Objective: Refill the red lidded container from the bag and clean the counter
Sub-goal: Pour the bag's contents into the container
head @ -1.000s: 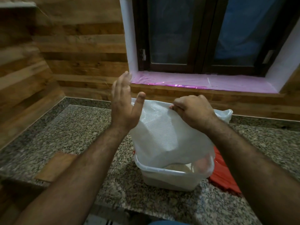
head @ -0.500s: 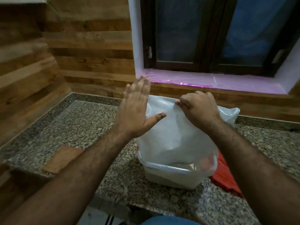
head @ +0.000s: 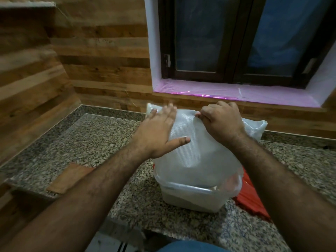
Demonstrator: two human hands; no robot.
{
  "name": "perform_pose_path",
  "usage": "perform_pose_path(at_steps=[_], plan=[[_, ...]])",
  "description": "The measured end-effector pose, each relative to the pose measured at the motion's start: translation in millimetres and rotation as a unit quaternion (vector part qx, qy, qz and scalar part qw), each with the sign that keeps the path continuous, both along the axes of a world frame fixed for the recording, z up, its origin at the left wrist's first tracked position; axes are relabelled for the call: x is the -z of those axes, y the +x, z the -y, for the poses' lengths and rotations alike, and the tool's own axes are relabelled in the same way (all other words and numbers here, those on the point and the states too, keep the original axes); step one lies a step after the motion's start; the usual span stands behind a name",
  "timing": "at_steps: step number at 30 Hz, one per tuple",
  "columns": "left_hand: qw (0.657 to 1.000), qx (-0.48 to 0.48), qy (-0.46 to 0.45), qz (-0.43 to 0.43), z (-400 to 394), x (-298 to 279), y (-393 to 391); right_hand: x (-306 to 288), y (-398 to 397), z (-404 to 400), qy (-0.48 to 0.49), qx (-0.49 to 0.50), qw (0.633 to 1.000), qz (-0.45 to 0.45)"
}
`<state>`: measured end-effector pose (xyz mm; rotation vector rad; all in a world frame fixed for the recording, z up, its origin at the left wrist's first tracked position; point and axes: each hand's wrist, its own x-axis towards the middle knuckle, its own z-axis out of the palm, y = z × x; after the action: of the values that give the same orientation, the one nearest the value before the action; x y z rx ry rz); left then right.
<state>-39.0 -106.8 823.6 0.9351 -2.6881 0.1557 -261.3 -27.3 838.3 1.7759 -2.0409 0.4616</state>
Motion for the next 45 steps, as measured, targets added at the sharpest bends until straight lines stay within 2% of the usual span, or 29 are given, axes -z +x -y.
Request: perform_pose_path(at_steps=[1,4,8,11,14,18,21,24,27,30,34,37,39,41,43,45], plan=[[1.000,0.004,0.002,0.010,0.0,0.4,-0.8,1.2,-0.3,0.1,-0.001,0.000,1.000,-0.007],[0.995,-0.011,-0.013,-0.095,-1.3,-0.5,-0.5,2.2,-0.3,-0.1,-0.003,-0.003,1.000,-0.003],[0.999,-0.018,-0.006,0.031,1.8,1.5,-5.3,4.5,1.0,-0.4,-0.015,-0.009,1.000,-0.013],[0.999,-0.023,-0.027,-0.041,1.6,2.6,-6.5,5.0,-0.1,-1.0,-0.017,-0.006,1.000,-0.007],[0.999,-0.014,-0.009,0.033,2.1,3.1,-9.1,6.9,-0.8,-0.5,-0.013,-0.001,1.000,-0.008],[0.999,-0.013,-0.019,-0.028,0.5,7.4,-11.4,7.7,-2.2,-0.3,-0.012,-0.002,1.000,-0.009],[0.999,-0.003,-0.005,0.037,1.5,9.7,-13.3,8.6,-2.8,-0.7,-0.018,-0.005,1.000,-0.019],[0.998,0.002,-0.031,-0.049,5.2,9.0,-14.5,7.8,-2.6,-1.3,-0.013,-0.006,1.000,-0.019],[1.000,0.004,-0.012,0.007,8.9,2.0,-19.3,5.9,-2.1,-0.1,-0.018,-0.016,0.999,-0.025],[0.999,0.013,-0.032,-0.016,14.0,-6.1,-26.4,1.8,-0.6,-2.2,-0.022,-0.030,0.999,-0.025],[0.997,-0.002,-0.066,0.026,25.2,-19.6,-33.2,-7.7,2.9,-7.6,-0.001,-0.056,0.998,-0.018],[0.994,0.037,-0.099,0.009,37.7,-24.7,-28.7,-10.4,-3.4,-13.4,0.003,-0.052,0.999,0.011],[0.993,0.056,-0.099,-0.020,50.0,-24.8,-21.9,-7.0,-17.1,-21.5,-0.079,-0.014,0.996,0.035],[0.993,0.056,-0.093,-0.050,61.1,-25.4,-17.0,1.1,-31.9,-30.2,-0.186,0.040,0.978,0.081],[0.993,0.048,-0.079,-0.077,69.2,-25.4,-16.3,14.1,-41.6,-34.5,-0.243,0.066,0.948,0.193],[0.991,0.040,-0.067,-0.105,74.3,-25.8,-17.5,27.8,-43.4,-35.8,-0.268,0.057,0.890,0.365]])
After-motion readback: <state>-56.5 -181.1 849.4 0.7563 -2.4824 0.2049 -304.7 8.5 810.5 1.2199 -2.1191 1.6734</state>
